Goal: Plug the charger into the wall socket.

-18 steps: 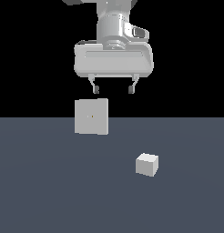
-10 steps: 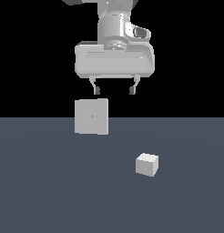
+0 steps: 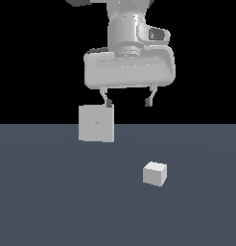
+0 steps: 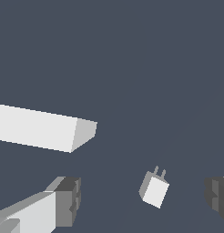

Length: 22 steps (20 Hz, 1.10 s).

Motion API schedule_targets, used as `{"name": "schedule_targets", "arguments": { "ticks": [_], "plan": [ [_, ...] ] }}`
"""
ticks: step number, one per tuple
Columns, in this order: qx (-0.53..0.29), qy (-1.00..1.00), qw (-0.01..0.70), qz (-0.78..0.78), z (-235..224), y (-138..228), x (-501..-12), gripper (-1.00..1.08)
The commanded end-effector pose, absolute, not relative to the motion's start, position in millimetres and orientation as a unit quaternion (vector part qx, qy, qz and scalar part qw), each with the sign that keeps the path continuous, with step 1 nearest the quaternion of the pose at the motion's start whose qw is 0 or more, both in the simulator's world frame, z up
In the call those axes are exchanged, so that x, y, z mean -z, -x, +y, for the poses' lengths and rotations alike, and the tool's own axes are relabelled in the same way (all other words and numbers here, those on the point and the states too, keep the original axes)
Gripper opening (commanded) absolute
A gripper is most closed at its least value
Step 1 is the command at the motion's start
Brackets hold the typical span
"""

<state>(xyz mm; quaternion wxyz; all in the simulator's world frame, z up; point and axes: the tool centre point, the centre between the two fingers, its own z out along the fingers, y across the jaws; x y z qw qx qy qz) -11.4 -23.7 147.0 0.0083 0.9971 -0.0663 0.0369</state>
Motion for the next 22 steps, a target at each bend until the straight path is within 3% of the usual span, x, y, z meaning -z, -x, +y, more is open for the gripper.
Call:
{"name": "schedule_targets", "arguments": {
  "ticks": [1, 22],
  "plan": [
    [-0.045, -0.995, 0.011, -0.089, -30, 19, -139, 1.0],
    [-0.111, -0.958, 0.031, -0.263, -65, 79, -68, 1.0]
  ]
}}
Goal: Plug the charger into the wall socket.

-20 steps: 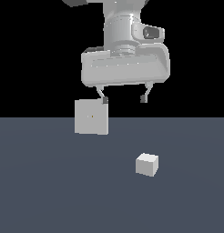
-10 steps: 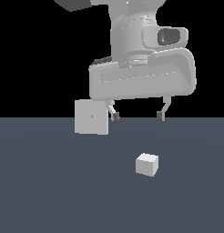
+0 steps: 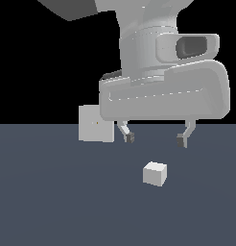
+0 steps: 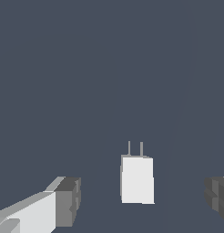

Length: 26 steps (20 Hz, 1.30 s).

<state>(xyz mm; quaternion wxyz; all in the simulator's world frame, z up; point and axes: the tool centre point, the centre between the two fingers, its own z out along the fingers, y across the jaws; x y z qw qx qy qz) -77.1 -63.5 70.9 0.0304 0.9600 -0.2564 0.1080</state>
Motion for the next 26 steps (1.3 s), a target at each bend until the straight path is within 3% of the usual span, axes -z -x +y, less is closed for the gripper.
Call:
{"name": "schedule_targets", "arguments": {
  "ticks": [1, 12, 26],
  "plan": [
    [-0.112, -0.957, 0.032, -0.267, -65, 80, -67, 1.0],
    [-0.114, -0.954, 0.033, -0.274, -66, 83, -58, 1.0],
    [-0.115, -0.954, 0.033, -0.276, -66, 84, -13, 1.0]
  ]
}}
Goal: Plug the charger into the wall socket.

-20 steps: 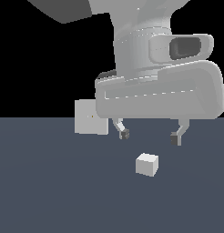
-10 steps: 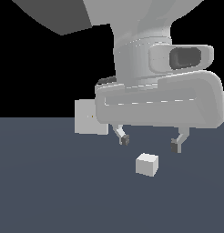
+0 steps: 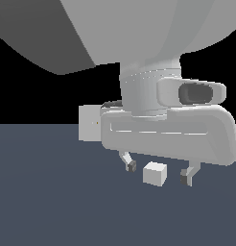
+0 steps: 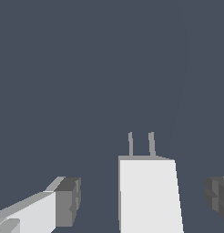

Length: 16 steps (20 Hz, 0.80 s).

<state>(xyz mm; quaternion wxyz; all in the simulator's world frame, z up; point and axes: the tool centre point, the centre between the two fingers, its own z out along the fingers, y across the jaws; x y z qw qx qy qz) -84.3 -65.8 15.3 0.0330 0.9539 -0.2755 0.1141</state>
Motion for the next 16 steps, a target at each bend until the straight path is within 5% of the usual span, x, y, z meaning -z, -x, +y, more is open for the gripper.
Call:
{"name": "schedule_targets", "arguments": {
  "ticks": [1, 2, 3, 16],
  "plan": [
    [-0.115, -0.954, 0.033, -0.276, -65.7, 83.8, -11.9, 1.0],
    [-0.115, -0.954, 0.033, -0.276, -65.7, 83.8, -11.6, 1.0],
    [-0.115, -0.954, 0.033, -0.276, -65.7, 83.8, -11.6, -1.0],
    [-0.115, -0.955, 0.032, -0.273, -62.6, 82.4, -13.8, -1.0]
  ]
}}
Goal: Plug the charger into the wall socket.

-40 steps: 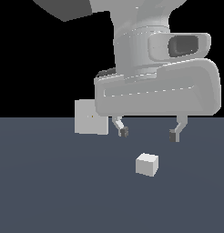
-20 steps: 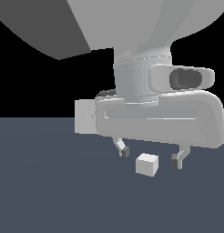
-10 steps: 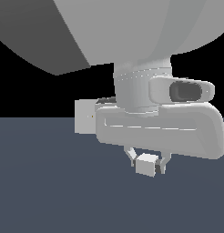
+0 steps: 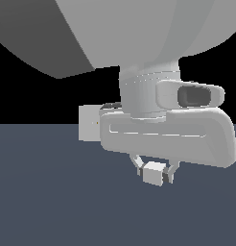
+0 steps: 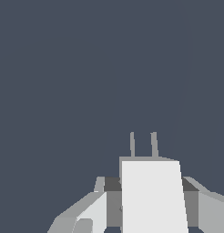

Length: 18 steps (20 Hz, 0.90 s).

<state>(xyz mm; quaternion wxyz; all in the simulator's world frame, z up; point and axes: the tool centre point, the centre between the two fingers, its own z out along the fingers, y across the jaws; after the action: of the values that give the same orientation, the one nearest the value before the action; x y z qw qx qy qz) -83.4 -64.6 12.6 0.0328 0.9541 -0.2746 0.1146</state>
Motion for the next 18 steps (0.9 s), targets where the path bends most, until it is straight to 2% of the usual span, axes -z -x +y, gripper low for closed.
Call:
{"name": "schedule_targets", "arguments": {
  "ticks": [1, 7, 18],
  "plan": [
    [-0.115, -0.955, 0.032, -0.271, -60, 81, -15, -1.0],
    [-0.116, -0.962, 0.029, -0.246, -30, 68, -34, -1.0],
    [-0.118, -0.979, 0.021, -0.167, 64, 37, -90, -1.0]
  ]
}}
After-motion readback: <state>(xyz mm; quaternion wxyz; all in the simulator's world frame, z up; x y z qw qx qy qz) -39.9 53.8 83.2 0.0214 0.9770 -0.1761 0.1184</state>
